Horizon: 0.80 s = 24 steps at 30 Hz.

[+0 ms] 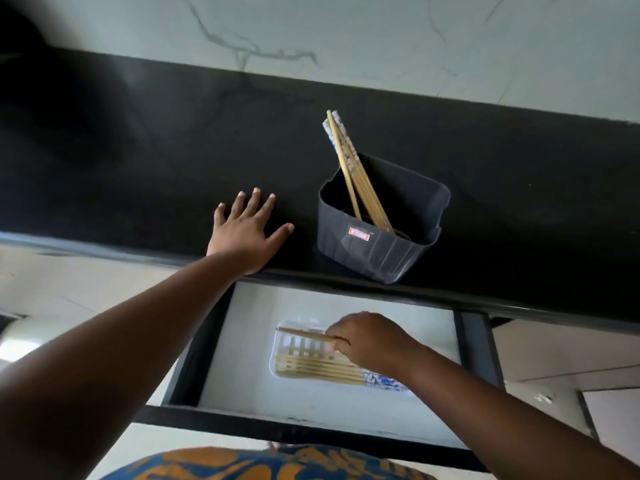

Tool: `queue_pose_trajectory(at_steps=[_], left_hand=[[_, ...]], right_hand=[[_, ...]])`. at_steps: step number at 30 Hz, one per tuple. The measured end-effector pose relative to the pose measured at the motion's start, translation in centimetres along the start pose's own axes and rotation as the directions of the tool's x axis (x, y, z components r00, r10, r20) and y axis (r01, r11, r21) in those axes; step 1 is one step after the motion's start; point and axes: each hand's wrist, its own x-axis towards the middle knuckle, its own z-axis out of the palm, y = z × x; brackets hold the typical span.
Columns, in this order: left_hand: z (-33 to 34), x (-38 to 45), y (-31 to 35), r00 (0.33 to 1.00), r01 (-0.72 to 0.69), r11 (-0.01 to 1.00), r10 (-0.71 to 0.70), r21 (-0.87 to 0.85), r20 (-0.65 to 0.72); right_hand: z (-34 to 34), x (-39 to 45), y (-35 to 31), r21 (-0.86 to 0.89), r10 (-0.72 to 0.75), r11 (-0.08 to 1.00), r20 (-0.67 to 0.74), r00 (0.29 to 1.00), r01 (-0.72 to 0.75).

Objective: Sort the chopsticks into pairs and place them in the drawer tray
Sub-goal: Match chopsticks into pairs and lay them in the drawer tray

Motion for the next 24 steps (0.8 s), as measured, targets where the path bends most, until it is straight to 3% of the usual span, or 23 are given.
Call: queue_pose_trajectory(at_steps=[8, 20, 24], left_hand=[[-0.3, -0.3, 0.3, 1.000, 0.011, 1.000, -0.011, -0.014, -0.005], [-0.6, -0.5, 0.4, 1.000, 0.006, 1.000, -0.006, -0.017, 0.004], [-0.6, -0.5, 0.5, 1.000, 0.005, 1.000, -0.004, -0.018, 0.005]], right_hand=[[5.8, 3.0, 2.1, -0.129, 0.083, 0.988, 0.020, 0.996, -0.079], [5.1, 3.6, 1.7, -0.261, -0.047, 0.964, 0.007, 0.999, 0.047], [5.8, 3.3, 1.5, -0.328, 0.008, 0.945, 0.008, 1.000, -0.005]])
